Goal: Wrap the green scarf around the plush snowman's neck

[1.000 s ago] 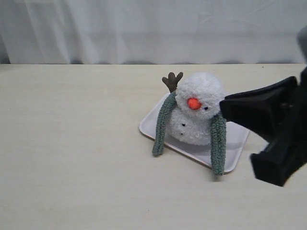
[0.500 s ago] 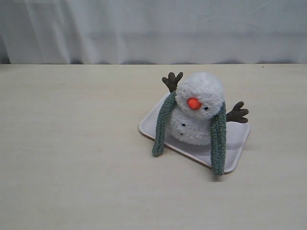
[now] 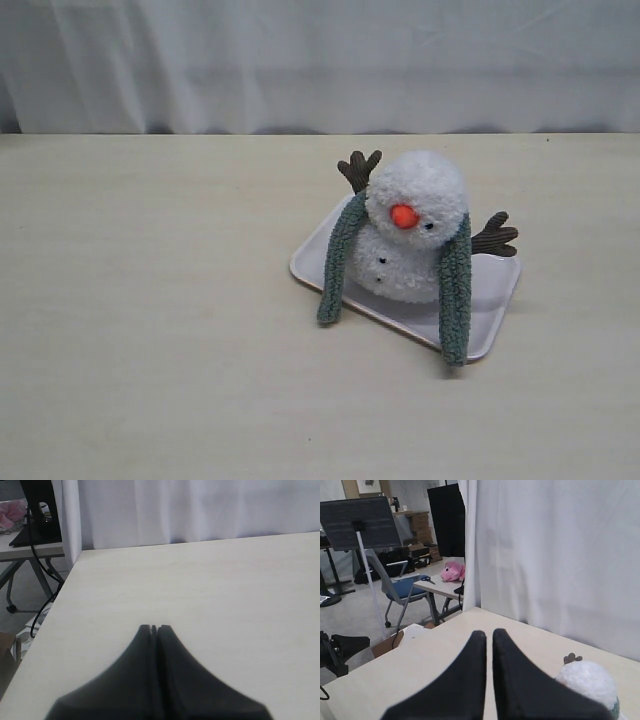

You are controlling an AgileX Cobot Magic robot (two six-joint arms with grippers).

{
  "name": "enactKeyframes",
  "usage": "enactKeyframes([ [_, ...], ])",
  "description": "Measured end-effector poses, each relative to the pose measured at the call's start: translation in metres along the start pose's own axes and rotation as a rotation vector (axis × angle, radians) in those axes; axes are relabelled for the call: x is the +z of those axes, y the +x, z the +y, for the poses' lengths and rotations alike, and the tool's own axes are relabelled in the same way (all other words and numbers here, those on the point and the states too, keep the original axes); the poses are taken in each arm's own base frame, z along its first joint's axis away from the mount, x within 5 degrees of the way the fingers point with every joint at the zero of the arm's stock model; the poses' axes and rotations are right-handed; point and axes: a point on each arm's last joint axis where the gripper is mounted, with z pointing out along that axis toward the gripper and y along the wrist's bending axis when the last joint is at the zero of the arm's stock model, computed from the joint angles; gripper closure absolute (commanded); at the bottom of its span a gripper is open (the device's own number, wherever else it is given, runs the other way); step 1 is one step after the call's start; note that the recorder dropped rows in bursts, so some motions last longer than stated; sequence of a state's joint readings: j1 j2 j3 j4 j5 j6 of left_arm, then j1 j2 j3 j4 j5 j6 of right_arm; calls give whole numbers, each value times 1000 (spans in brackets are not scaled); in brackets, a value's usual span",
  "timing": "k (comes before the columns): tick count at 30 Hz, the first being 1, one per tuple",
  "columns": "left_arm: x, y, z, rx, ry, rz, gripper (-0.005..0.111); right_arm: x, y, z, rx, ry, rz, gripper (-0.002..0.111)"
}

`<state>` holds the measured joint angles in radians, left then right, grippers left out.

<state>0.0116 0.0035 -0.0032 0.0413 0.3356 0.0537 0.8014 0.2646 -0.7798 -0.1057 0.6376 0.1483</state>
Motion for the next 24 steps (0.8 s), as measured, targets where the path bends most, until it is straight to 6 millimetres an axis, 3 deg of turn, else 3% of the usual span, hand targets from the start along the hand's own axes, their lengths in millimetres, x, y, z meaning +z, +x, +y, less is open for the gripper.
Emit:
enactKeyframes([
  [11, 0, 0, 0, 0, 0, 0, 107, -26, 0, -1, 2, 277, -109, 104],
  [18, 0, 0, 0, 0, 0, 0, 107, -50, 3, 11, -19, 497, -214, 104],
  [24, 0, 0, 0, 0, 0, 0, 107, -59, 5, 22, -41, 646, -267, 104],
])
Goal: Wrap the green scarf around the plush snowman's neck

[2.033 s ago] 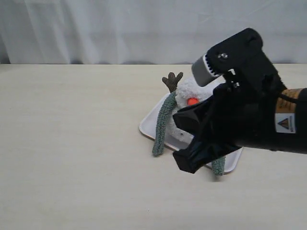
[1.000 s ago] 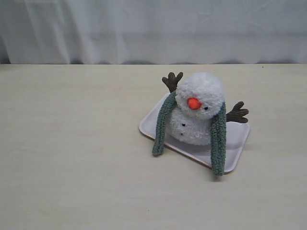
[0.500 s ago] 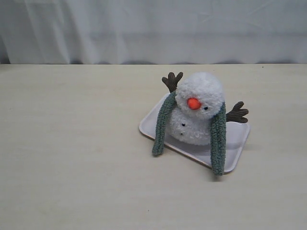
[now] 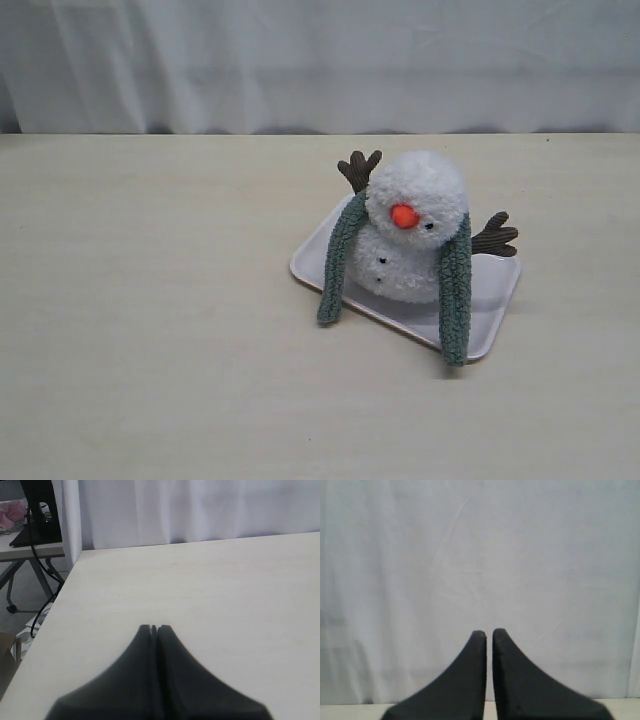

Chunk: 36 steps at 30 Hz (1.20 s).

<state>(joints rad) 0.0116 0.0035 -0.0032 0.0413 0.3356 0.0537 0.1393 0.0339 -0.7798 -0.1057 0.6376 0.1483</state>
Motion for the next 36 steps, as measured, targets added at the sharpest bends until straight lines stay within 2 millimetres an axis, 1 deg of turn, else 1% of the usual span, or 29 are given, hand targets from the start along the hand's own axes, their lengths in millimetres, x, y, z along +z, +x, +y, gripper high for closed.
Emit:
enactKeyframes([
  [5, 0, 0, 0, 0, 0, 0, 107, -3, 0, 5, -4, 87, -15, 104],
  [11, 0, 0, 0, 0, 0, 0, 107, -5, 1, 11, 72, 46, -21, 104],
  [17, 0, 0, 0, 0, 0, 0, 107, -9, 0, 13, 86, 34, -42, 104],
  [20, 0, 0, 0, 0, 0, 0, 107, -10, -6, 13, 86, 26, -101, 104],
  [29, 0, 0, 0, 0, 0, 0, 107, -15, -31, 15, 80, -6, -403, 104],
  [34, 0, 0, 0, 0, 0, 0, 107, -9, -30, 14, 77, -19, -547, 104],
  [36, 0, 0, 0, 0, 0, 0, 107, -4, -23, 13, 80, -23, -598, 104],
])
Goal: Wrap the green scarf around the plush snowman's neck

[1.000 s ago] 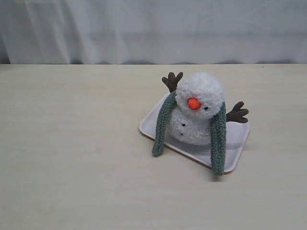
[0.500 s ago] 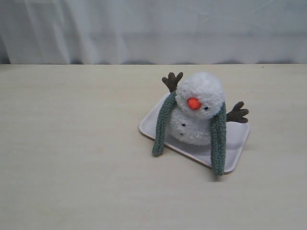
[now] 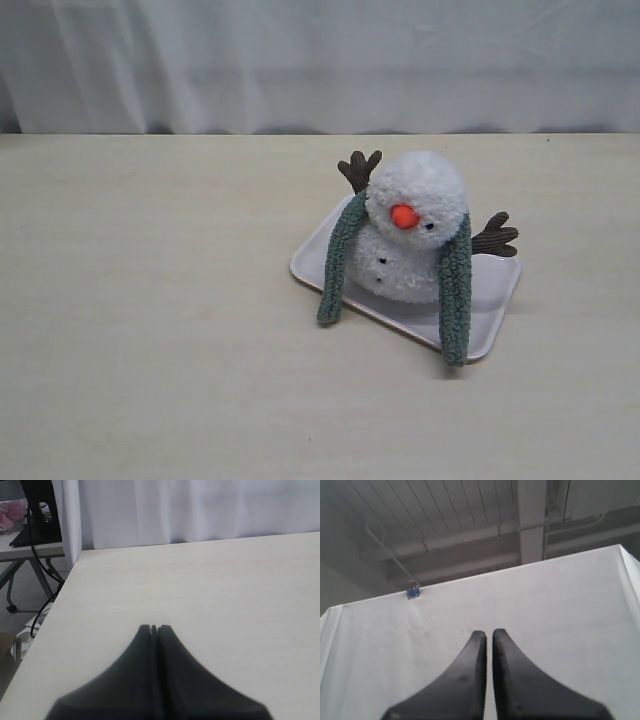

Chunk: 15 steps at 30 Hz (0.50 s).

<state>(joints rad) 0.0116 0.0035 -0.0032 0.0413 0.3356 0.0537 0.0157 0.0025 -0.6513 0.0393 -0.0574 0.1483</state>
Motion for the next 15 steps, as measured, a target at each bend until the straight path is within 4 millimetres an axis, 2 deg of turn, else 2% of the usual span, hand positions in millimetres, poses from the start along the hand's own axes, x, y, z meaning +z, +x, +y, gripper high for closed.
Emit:
enactKeyframes([
  [4, 0, 0, 0, 0, 0, 0, 107, -1, 28, -6, 4, 3, -17, 104],
  [10, 0, 0, 0, 0, 0, 0, 107, -8, 81, -16, -3, 29, 121, 104],
  [15, 0, 0, 0, 0, 0, 0, 107, -17, 112, -21, -39, 34, 217, 104],
])
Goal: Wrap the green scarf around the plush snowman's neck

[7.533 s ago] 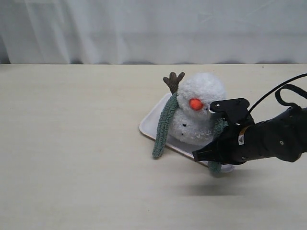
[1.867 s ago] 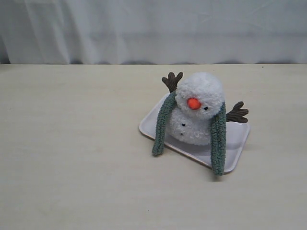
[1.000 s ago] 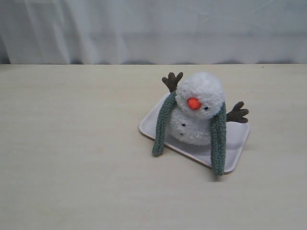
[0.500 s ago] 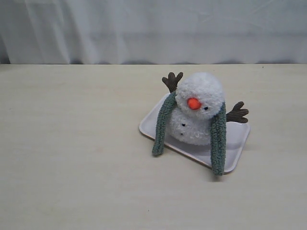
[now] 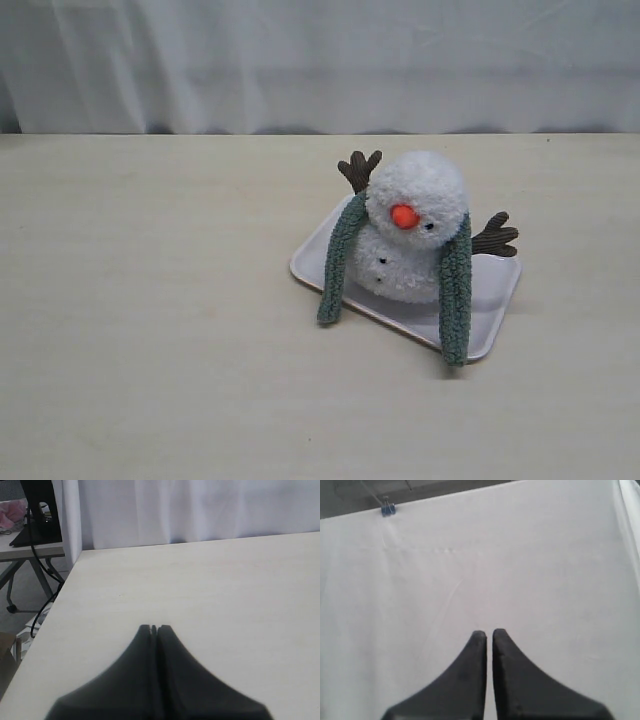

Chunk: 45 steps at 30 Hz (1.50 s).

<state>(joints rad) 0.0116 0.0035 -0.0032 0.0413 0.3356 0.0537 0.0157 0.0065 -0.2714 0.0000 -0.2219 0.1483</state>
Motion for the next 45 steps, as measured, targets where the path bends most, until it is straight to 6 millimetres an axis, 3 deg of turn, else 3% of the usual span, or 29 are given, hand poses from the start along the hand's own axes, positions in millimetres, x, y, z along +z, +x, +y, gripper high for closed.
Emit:
enactKeyframes([
  [8, 0, 0, 0, 0, 0, 0, 107, -5, 33, -3, -113, -17, 99, 104],
  [25, 0, 0, 0, 0, 0, 0, 107, -20, 84, -10, -121, -6, 256, 104],
  [45, 0, 0, 0, 0, 0, 0, 107, -31, 110, -17, -130, 50, 534, 104],
])
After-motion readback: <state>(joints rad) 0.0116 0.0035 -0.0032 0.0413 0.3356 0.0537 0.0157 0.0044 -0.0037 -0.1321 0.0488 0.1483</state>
